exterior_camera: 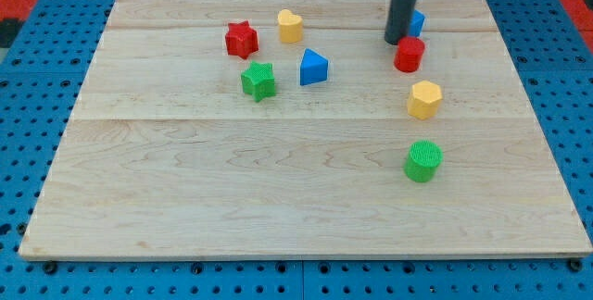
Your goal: Push the red star horizontal to the heart
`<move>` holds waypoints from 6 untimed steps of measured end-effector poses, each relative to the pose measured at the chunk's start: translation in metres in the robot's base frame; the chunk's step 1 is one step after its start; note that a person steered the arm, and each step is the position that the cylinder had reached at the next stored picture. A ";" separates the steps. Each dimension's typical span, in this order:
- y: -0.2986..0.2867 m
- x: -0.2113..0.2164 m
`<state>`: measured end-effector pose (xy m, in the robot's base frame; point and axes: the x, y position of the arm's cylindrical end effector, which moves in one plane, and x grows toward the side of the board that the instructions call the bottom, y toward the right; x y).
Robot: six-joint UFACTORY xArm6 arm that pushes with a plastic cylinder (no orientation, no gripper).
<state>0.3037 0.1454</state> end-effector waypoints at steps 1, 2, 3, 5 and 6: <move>0.016 -0.023; 0.029 -0.040; 0.040 -0.039; -0.051 0.003; -0.157 0.023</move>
